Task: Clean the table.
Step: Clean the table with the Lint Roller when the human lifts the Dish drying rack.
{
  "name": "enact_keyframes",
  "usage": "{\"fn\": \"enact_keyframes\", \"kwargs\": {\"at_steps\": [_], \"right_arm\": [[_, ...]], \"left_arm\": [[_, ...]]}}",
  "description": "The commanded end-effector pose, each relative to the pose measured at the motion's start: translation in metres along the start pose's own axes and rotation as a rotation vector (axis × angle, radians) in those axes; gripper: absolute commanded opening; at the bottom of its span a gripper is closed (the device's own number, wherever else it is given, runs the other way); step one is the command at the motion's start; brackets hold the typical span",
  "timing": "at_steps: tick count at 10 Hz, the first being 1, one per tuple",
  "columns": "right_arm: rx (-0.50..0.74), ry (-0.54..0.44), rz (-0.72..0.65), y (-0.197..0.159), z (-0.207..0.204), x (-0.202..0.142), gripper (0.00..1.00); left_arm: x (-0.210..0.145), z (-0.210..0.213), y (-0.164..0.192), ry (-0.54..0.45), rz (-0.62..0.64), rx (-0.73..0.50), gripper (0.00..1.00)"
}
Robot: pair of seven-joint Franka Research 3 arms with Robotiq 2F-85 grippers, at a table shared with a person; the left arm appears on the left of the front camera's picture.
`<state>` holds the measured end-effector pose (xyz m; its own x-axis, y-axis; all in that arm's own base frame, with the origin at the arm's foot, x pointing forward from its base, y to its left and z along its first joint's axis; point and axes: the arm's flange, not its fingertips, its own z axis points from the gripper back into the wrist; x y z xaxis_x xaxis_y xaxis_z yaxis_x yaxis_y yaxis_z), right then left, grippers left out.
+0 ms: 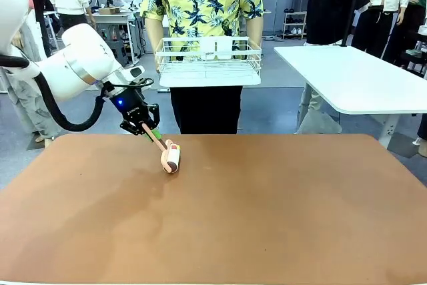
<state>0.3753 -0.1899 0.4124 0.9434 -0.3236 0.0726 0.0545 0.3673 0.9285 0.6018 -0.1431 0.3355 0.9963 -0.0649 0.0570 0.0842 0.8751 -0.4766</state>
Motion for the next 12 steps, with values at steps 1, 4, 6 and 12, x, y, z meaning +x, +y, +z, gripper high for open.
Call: {"fn": "enact_keyframes", "kwargs": {"at_steps": [1, 4, 6, 12], "right_arm": [[0.005, -0.001, 0.006, 0.002, 0.001, -0.001, 1.00], [0.005, -0.001, 0.006, 0.002, 0.001, -0.001, 1.00], [0.005, -0.001, 0.006, 0.002, 0.001, -0.001, 1.00], [0.005, -0.001, 0.006, 0.002, 0.001, -0.001, 1.00]], "left_arm": [[-0.035, 0.033, -0.027, 0.015, -0.078, 0.043, 0.21], [-0.062, 0.106, -0.078, 0.020, -0.081, 0.110, 0.21], [-0.068, 0.136, -0.082, 0.011, -0.045, 0.132, 0.21], [-0.103, 0.219, -0.028, -0.081, 0.036, 0.384, 0.21]]}}
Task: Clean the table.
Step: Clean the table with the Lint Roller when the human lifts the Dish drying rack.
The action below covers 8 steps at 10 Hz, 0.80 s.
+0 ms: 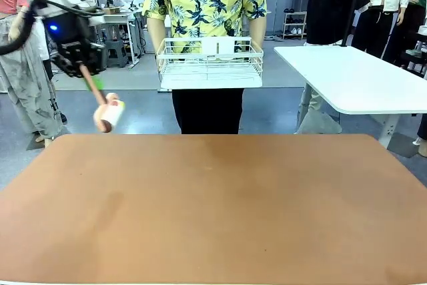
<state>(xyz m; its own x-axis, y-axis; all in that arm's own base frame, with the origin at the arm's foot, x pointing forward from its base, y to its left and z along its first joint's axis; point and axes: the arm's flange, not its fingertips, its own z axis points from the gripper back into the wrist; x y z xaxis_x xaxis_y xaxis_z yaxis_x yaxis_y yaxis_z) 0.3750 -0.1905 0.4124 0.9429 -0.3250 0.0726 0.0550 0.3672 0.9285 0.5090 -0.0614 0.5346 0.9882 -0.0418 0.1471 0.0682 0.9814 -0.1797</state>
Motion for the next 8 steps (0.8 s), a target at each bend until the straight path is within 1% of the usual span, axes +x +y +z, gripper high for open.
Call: {"fn": "enact_keyframes", "kwargs": {"at_steps": [1, 3, 4, 6, 7, 8], "right_arm": [[0.006, 0.001, 0.007, 0.002, 0.001, 0.000, 1.00], [0.006, 0.001, 0.007, 0.002, 0.001, 0.000, 1.00], [0.006, 0.001, 0.007, 0.002, 0.001, 0.000, 1.00], [0.006, 0.001, 0.007, 0.002, 0.001, 0.000, 1.00], [0.006, 0.001, 0.007, 0.002, 0.001, 0.000, 1.00], [0.006, 0.001, 0.007, 0.002, 0.001, 0.000, 1.00]], "left_arm": [[-0.024, 0.006, 0.016, 0.024, 0.060, 0.111, 0.21], [-0.030, 0.016, 0.040, 0.056, 0.090, 0.201, 0.21], [-0.030, 0.018, 0.048, 0.065, 0.109, 0.214, 0.21], [-0.026, 0.020, 0.054, 0.064, 0.133, 0.201, 0.21], [-0.028, 0.013, 0.056, 0.046, 0.094, 0.198, 0.21], [-0.028, 0.013, 0.056, 0.046, 0.094, 0.198, 0.21]]}}
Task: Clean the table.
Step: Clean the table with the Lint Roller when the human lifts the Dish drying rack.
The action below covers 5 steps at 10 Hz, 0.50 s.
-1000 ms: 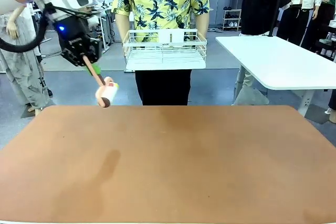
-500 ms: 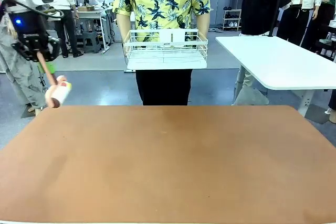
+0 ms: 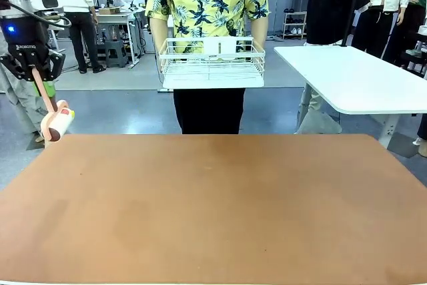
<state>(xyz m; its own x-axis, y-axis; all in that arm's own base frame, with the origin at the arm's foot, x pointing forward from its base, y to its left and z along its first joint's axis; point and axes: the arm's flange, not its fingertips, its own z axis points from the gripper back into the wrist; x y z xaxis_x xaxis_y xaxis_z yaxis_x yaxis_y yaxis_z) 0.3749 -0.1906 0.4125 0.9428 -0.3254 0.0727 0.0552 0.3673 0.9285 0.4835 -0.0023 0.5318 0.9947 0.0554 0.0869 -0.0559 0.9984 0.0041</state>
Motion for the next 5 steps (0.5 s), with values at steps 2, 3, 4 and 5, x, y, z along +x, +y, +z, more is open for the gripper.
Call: {"fn": "enact_keyframes", "kwargs": {"at_steps": [2, 3, 4, 5], "right_arm": [[0.006, 0.001, 0.007, 0.0021, 0.0007, -0.0004, 1.00], [0.006, 0.001, 0.007, 0.0021, 0.0007, -0.0004, 1.00], [0.006, 0.001, 0.007, 0.0021, 0.0007, -0.0004, 1.00], [0.006, 0.001, 0.007, 0.0021, 0.0007, -0.0004, 1.00]], "left_arm": [[-0.0001, 0.0014, -0.0007, -0.007, -0.007, 0.000, 0.21], [-0.0001, 0.0014, -0.0007, -0.007, -0.007, 0.000, 0.21], [-0.0001, 0.0014, -0.0007, -0.007, -0.007, 0.000, 0.21], [-0.0001, 0.0014, -0.0007, -0.007, -0.007, 0.000, 0.21]]}}
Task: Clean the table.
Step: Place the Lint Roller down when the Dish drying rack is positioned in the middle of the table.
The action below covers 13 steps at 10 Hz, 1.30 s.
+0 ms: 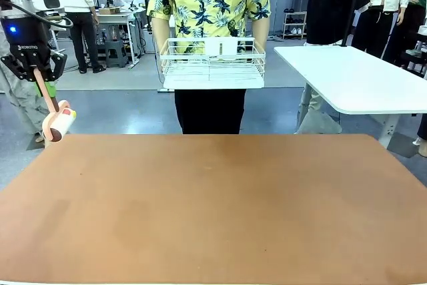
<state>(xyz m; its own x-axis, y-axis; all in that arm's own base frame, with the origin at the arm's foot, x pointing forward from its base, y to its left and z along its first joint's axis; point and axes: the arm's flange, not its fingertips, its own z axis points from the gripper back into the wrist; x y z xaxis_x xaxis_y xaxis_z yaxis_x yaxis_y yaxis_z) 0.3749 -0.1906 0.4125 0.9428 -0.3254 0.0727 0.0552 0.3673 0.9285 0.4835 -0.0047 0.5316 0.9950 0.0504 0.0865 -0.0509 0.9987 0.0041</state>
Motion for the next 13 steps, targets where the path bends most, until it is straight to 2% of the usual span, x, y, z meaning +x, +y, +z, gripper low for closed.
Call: {"fn": "enact_keyframes", "kwargs": {"at_steps": [1, 13], "right_arm": [[0.006, 0.001, 0.007, 0.0021, 0.0007, -0.0004, 1.00], [0.006, 0.001, 0.007, 0.0021, 0.0007, -0.0004, 1.00]], "left_arm": [[-0.0001, 0.0016, 0.0017, -0.007, -0.002, 0.000, 0.21], [-0.0001, 0.0016, 0.0017, -0.007, -0.002, 0.000, 0.21]]}}
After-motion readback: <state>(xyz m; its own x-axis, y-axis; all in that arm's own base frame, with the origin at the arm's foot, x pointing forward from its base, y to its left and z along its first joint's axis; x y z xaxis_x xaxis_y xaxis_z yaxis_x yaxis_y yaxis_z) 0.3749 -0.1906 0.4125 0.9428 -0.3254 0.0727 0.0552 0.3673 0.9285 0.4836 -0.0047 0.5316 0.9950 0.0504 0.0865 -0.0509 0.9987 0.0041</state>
